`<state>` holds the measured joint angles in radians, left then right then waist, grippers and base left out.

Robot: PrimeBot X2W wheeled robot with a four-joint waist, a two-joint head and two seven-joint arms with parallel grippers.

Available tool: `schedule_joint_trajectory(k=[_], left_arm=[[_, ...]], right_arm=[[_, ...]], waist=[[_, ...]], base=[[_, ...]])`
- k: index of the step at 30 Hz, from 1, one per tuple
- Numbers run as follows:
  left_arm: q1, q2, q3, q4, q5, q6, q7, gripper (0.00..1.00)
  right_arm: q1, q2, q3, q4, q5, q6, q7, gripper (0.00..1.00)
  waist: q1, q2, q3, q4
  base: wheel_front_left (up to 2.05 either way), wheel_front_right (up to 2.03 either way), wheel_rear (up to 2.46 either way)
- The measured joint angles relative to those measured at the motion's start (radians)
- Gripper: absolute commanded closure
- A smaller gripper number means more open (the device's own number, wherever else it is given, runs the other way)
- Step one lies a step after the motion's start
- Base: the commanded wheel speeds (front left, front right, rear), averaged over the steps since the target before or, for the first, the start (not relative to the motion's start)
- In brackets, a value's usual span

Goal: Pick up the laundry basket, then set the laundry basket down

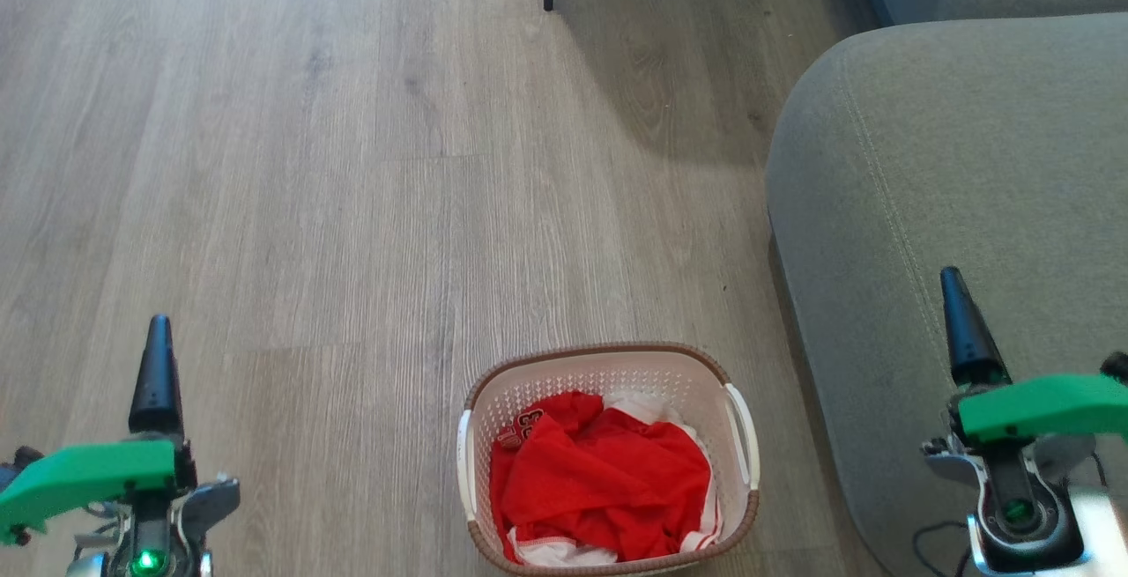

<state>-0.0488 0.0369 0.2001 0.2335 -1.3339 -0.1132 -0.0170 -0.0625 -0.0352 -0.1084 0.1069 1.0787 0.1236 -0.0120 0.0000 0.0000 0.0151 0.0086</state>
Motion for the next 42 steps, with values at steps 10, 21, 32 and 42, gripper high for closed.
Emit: schedule_joint_trajectory(k=[10,21,32,42], left_arm=[[-0.009,0.0,-0.031,-0.106,0.166,0.077,-0.025,0.0],[-0.012,0.0,-0.141,-0.195,0.418,0.168,-0.057,0.0],[-0.013,0.023,-0.302,-0.217,0.728,0.267,-0.086,0.0],[-0.03,0.113,-0.502,-0.144,0.87,0.401,-0.115,0.0]], right_arm=[[-0.039,-0.002,0.066,-0.073,-0.203,0.0,-0.03,0.0],[-0.075,-0.024,0.145,-0.131,-0.404,0.0,-0.061,0.0],[-0.075,-0.038,0.192,-0.156,-0.569,0.0,-0.093,0.0],[-0.072,-0.038,0.221,-0.12,-0.687,0.0,-0.122,0.0]], waist=[[0.0,0.0,0.004,0.005],[0.0,0.0,0.008,0.01],[0.0,0.0,0.011,0.01],[0.0,0.0,0.005,0.006]], base=[[0.0,0.0,0.0],[0.0,0.0,0.0],[0.0,0.0,0.0],[0.0,0.0,0.0]])
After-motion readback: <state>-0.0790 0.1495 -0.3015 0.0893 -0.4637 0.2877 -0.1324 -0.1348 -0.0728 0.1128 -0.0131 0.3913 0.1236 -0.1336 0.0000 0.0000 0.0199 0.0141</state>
